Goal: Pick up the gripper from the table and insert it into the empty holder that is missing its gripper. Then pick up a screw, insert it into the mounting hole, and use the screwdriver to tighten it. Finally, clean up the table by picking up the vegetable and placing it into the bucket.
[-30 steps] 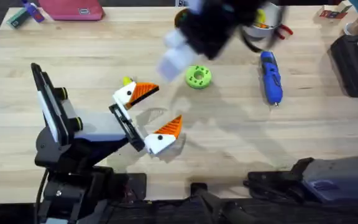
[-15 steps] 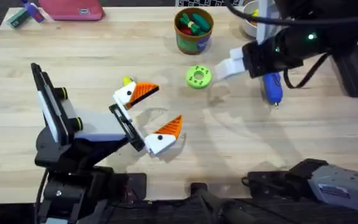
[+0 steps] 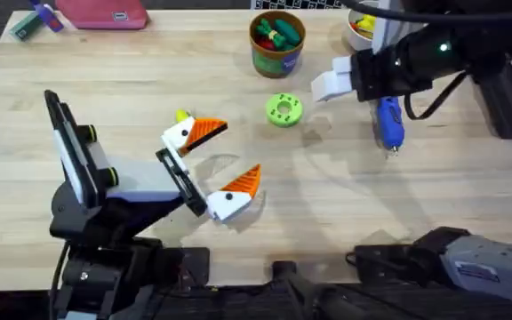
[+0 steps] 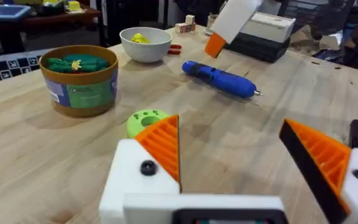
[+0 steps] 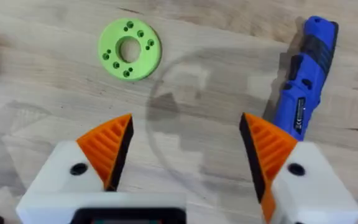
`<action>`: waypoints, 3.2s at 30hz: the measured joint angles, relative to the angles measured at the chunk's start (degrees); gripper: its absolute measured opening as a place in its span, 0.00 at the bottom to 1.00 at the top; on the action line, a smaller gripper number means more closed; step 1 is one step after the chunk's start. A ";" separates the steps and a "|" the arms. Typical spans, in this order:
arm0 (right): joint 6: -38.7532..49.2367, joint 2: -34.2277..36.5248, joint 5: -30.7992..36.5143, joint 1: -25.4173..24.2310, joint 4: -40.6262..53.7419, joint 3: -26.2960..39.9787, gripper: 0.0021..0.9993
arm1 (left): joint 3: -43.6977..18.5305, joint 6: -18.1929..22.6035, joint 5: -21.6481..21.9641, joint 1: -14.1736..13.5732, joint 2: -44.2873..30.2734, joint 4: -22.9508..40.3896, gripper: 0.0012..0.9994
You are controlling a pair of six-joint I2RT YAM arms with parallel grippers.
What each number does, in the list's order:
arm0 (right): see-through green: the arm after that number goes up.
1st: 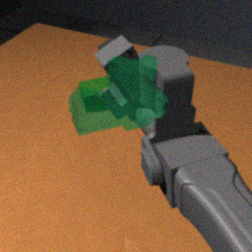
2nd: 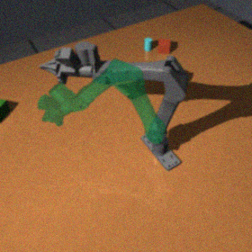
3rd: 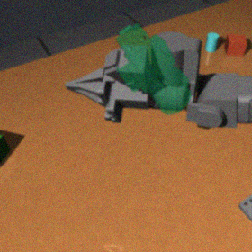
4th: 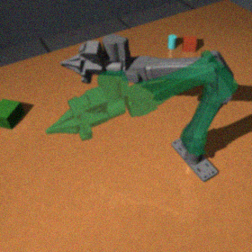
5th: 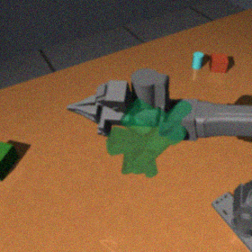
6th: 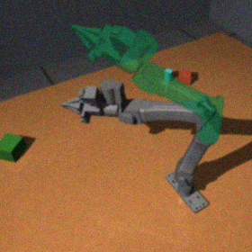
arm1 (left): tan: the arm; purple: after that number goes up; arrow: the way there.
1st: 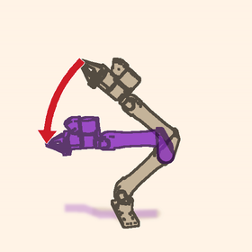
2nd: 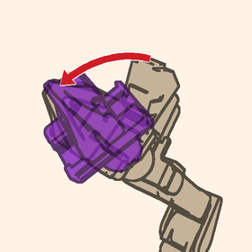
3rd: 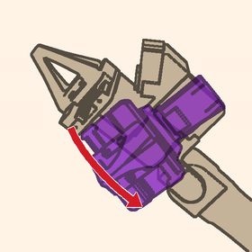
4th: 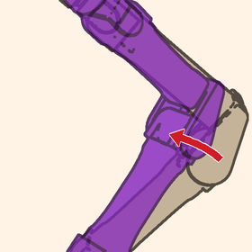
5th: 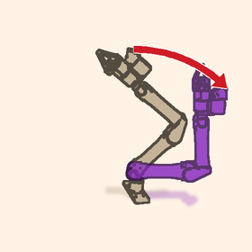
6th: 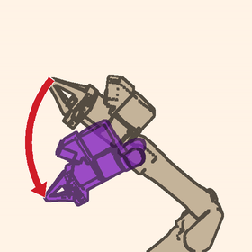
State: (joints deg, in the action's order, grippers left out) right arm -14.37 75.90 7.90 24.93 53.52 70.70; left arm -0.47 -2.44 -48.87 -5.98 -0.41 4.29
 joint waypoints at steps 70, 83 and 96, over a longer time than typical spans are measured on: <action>18.90 26.06 -6.05 -31.01 -5.13 5.97 0.96 | 0.00 0.46 0.01 0.00 0.01 0.00 0.02; 20.06 33.51 -5.90 -31.01 -8.03 6.10 0.84 | 0.00 0.46 0.01 0.00 -0.01 0.00 0.02; 20.41 33.70 -6.01 -31.17 -8.03 6.19 0.02 | 0.00 0.46 0.01 0.00 0.01 0.00 0.02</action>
State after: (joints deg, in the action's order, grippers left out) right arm 6.04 109.60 1.89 -6.24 45.48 76.88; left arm -0.47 -1.98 -48.86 -5.98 -0.40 4.29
